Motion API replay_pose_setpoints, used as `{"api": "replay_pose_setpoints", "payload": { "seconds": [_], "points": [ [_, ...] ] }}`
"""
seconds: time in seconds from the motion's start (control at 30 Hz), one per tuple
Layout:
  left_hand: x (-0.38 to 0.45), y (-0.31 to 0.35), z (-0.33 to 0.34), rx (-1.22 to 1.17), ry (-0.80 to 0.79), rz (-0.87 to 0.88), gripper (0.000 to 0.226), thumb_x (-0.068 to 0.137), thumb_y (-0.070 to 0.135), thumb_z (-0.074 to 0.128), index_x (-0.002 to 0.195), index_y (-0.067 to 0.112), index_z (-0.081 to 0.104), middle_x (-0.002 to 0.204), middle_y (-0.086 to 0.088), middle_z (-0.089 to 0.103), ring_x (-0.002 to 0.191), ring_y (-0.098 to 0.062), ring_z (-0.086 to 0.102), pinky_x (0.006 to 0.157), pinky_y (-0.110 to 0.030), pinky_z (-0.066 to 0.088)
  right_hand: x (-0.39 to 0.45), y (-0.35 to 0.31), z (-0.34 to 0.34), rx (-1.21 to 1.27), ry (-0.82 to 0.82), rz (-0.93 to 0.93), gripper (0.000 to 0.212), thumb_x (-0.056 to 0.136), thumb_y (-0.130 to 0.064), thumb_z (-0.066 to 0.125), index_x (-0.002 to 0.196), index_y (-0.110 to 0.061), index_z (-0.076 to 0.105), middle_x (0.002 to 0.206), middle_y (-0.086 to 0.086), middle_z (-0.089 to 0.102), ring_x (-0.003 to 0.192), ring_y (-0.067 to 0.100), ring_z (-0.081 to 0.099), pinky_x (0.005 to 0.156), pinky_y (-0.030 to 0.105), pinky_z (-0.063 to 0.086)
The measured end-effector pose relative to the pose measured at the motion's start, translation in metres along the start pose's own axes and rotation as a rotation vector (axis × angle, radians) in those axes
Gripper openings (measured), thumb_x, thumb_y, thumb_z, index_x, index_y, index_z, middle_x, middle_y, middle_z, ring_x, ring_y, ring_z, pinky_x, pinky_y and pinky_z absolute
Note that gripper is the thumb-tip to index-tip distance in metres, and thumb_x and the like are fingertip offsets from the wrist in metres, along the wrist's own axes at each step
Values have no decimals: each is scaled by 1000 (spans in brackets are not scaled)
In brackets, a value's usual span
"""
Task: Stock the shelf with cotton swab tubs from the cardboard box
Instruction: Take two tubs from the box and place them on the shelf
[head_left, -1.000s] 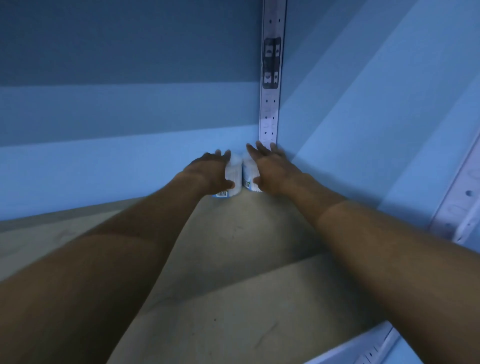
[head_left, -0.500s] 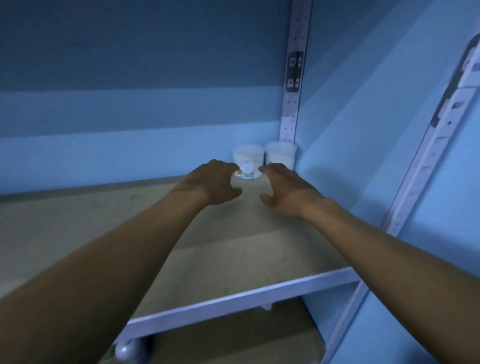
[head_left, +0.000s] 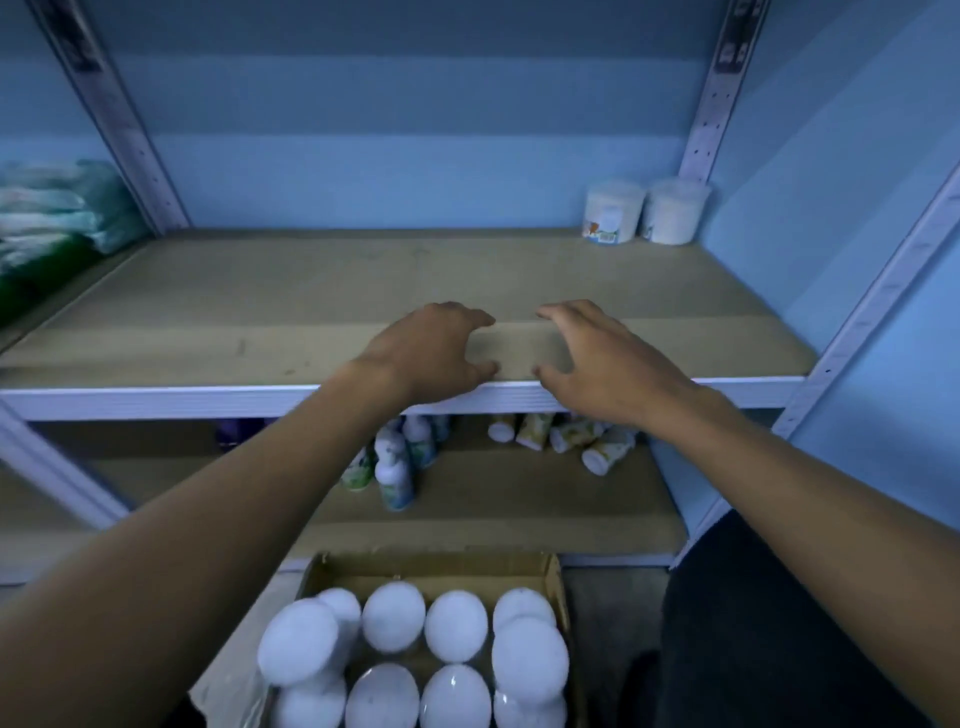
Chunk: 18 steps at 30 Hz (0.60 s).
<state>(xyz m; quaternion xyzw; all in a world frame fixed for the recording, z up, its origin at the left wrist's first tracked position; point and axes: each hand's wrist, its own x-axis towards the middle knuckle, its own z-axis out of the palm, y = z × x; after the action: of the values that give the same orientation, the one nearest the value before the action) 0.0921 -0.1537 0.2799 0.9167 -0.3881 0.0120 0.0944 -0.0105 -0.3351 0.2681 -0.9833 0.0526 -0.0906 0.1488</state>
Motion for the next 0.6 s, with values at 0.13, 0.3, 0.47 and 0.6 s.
{"api": "replay_pose_setpoints", "payload": {
  "seconds": [0.13, 0.3, 0.47, 0.6],
  "points": [
    [-53, -15, 12, -40, 26, -25, 60, 89, 44, 63, 143, 22, 50, 143, -5, 54, 130, -24, 50, 104, -32, 39, -31, -28, 30, 13, -16, -34, 66, 92, -42, 60, 150, -23, 35, 154, -2, 33, 141, 21, 34, 109, 40, 38],
    [-105, -28, 35, -58, 76, 6, 59, 89, 37, 65, 142, 17, 50, 146, -8, 50, 131, -25, 49, 107, -37, 41, -68, -49, 62, -42, -86, -60, 76, 94, -42, 61, 156, -20, 22, 165, 2, 12, 152, 23, 10, 116, 45, 30],
    [-150, -29, 81, -107, 31, -59, 70, 91, 38, 64, 152, 21, 35, 163, -2, 22, 144, -21, 33, 110, -37, 40, -99, -60, 104, -34, -196, 22, 84, 95, -42, 61, 159, -23, 10, 167, -1, -8, 153, 28, -5, 116, 50, 27],
    [-168, -34, 119, -172, -56, -126, 71, 90, 37, 65, 152, 19, 36, 160, -5, 28, 143, -24, 35, 110, -37, 39, -116, -60, 139, 20, -294, 45, 85, 95, -37, 62, 159, -21, 10, 167, 4, -7, 153, 30, 0, 118, 48, 24]
  ]
}}
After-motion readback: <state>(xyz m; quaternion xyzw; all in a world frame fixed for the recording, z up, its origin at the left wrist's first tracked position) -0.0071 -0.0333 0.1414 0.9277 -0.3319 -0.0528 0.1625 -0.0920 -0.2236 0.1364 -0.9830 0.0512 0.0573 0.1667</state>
